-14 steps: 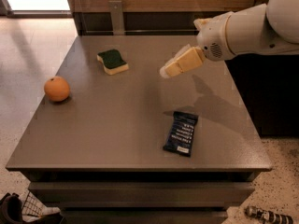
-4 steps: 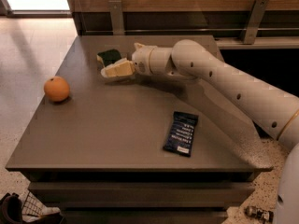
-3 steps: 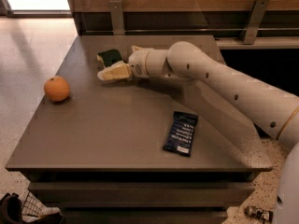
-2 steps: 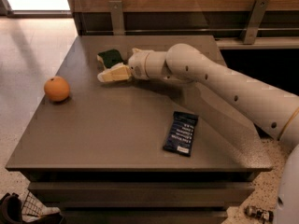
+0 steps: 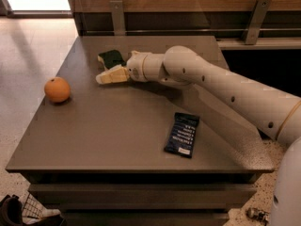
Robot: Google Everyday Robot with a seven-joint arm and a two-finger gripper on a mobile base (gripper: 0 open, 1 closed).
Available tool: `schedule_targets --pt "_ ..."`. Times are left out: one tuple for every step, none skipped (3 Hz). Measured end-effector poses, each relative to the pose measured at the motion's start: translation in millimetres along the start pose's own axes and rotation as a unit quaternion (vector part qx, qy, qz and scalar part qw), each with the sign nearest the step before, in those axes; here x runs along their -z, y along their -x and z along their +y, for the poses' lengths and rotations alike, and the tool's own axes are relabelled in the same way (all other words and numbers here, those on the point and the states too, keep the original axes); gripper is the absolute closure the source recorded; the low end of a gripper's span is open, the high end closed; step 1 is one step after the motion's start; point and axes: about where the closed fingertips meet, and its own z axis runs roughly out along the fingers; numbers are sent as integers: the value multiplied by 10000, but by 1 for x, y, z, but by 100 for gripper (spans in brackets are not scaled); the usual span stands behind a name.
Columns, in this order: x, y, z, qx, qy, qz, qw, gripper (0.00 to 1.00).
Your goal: Pick sponge
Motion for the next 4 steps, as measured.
schedule_targets --pt "-2 0 2 1 18 1 10000 15" --pt "-3 0 4 2 37 2 10000 39" --pt "-5 0 5 2 55 4 10000 62" --pt "-7 0 7 3 74 5 10000 85"
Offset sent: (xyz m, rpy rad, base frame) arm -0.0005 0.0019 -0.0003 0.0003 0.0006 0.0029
